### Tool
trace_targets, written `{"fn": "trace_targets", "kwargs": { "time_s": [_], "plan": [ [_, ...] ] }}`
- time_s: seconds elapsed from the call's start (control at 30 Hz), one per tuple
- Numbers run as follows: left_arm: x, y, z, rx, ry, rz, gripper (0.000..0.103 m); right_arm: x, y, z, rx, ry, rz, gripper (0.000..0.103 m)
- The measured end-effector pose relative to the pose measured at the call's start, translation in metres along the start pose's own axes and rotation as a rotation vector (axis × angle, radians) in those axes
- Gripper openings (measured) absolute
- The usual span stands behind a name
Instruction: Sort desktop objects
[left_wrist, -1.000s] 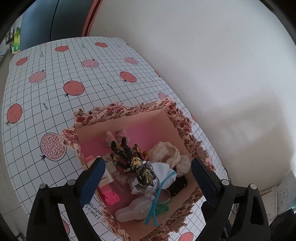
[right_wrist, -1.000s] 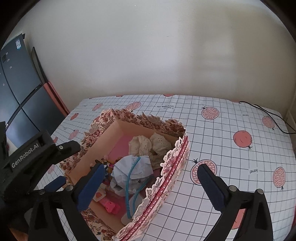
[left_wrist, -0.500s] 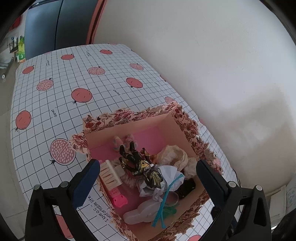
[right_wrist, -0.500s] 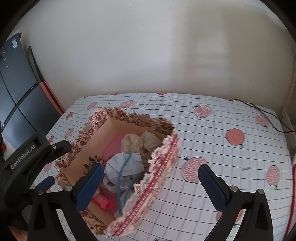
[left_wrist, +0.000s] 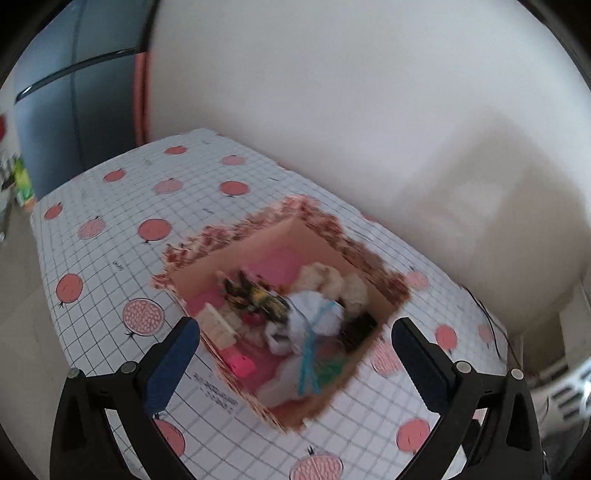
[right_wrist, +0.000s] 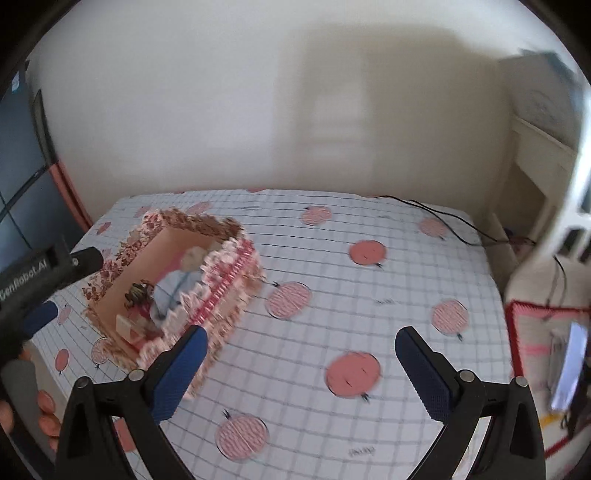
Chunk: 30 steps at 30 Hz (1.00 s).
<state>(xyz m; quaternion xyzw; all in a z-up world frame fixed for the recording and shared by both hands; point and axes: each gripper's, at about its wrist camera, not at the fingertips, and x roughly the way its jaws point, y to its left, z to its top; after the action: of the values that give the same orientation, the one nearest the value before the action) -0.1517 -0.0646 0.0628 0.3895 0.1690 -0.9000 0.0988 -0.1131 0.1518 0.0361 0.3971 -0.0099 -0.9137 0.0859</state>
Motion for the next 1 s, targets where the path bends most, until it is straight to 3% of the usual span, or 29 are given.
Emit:
{"fn": "trace_targets", "kwargs": {
  "time_s": [0.27,0.47,0.87,1.0],
  "plan": [
    [-0.043,-0.017,-0.045,0.128,-0.056,-0.098,0.103,-0.048,-0.030,-0.024,0.083,-0.053,0.009,0.103],
    [-0.055,-0.005,-0.080,0.162,-0.079,-0.125,0.103,-0.063,-0.027,-0.060,0.048,-0.060,0.004,0.103],
    [-0.062,-0.002,-0.125,0.294,-0.108,-0.049,0.103,-0.072,-0.034,-0.105,0.023,-0.076,-0.062,0.103],
    [-0.068,0.000,-0.128,0.277,-0.114,-0.073,0.103,-0.077,-0.038,-0.105,0.037,-0.092,-0.080,0.103]
  ]
}}
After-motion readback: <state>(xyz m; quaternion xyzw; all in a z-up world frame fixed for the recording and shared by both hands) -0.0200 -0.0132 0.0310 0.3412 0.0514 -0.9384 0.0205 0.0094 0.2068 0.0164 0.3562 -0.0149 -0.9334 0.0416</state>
